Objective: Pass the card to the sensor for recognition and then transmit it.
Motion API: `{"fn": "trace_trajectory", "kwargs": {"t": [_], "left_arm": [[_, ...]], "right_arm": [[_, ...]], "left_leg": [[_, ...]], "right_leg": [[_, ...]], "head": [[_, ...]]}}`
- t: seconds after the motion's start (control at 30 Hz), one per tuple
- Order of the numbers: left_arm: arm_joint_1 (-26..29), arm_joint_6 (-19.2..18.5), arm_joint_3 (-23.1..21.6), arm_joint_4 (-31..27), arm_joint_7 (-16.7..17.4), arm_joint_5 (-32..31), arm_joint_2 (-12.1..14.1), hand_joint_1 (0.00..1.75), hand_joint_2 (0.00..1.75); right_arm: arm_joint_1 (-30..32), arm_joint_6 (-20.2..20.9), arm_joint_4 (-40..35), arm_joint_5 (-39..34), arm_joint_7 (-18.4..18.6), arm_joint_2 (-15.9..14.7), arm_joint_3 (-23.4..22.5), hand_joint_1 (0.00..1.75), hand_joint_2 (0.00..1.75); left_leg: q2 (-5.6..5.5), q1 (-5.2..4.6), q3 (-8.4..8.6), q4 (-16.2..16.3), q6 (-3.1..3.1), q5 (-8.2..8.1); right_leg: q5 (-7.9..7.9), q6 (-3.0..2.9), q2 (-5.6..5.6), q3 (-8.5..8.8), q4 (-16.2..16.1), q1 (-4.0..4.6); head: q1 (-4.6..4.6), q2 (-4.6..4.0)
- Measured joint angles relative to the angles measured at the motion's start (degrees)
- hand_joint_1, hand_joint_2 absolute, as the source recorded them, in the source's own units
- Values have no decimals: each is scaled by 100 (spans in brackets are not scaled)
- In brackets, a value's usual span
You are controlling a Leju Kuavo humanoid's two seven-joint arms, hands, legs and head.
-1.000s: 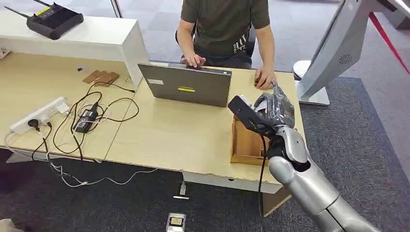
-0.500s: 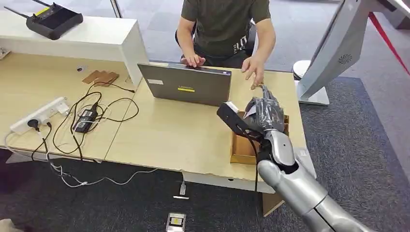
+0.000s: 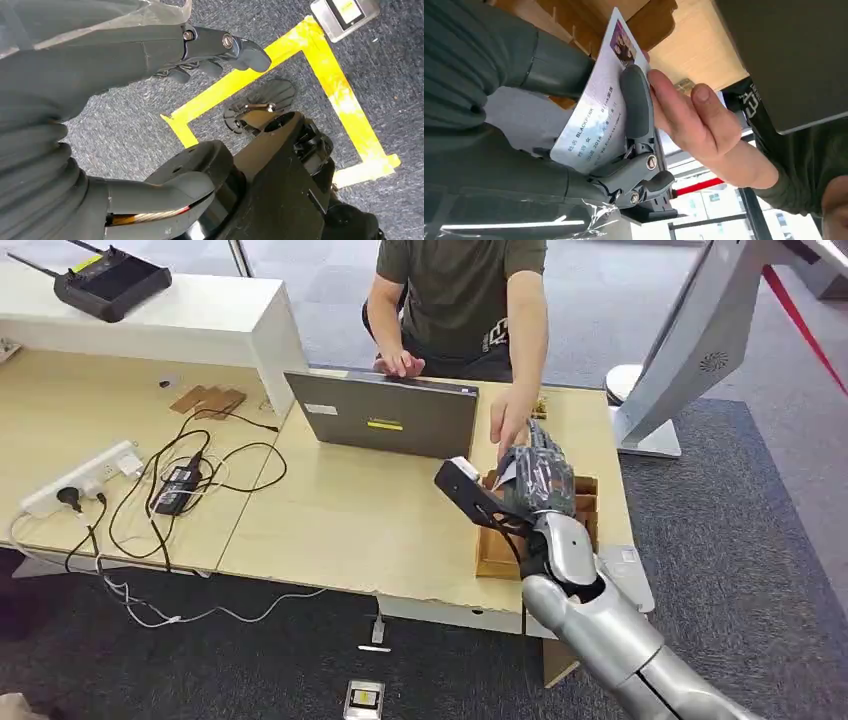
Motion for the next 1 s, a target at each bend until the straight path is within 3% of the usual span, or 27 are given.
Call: {"fn": "trace_trajectory", "kwargs": {"t": [0.17,0.2,0.23,0.6,1.0], "left_arm": [[8,-2,0,2,0,-15,0,0,175],[7,-9,-2,4,2,-17,2,0,175],[7,-9,0,4,4,-17,2,0,175],[27,-9,-2,7,-2,-22,13,0,175],[68,35,-2,7,-17,-66,35,0,175]], "right_arm": [[-1,63,31,37,4,13,-7,175,175],[-1,74,31,35,4,11,-15,154,175],[-1,94,31,30,4,6,-20,5,175],[251,44,-99,442,4,-46,-105,0,175],[647,87,-1054,1049,4,-315,-483,0,175]], "left_leg": [[0,0,0,0,0,0],[0,0,0,0,0,0],[0,0,0,0,0,0],[2,1,2,1,0,0],[3,1,2,1,0,0]], "right_leg": [[0,0,0,0,0,0],[0,0,0,0,0,0],[0,0,0,0,-1,0],[0,0,1,-2,-1,0],[0,-1,1,-3,-2,0]], "head": [[0,0],[0,0],[0,0],[0,0],[0,0]]}}
